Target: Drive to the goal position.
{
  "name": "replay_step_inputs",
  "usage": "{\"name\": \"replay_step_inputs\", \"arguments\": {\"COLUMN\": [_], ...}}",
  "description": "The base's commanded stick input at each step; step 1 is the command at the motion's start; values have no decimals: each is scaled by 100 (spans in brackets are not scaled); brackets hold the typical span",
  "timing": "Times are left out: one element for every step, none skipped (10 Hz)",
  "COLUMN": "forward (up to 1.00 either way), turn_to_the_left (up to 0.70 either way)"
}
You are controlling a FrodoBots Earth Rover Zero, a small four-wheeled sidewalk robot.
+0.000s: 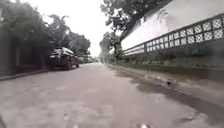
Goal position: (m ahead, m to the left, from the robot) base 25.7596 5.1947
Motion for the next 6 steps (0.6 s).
{"name": "replay_step_inputs", "arguments": {"forward": [85,85,85,85,85,85], "turn_to_the_left": [0,0,0,0,0,0]}}
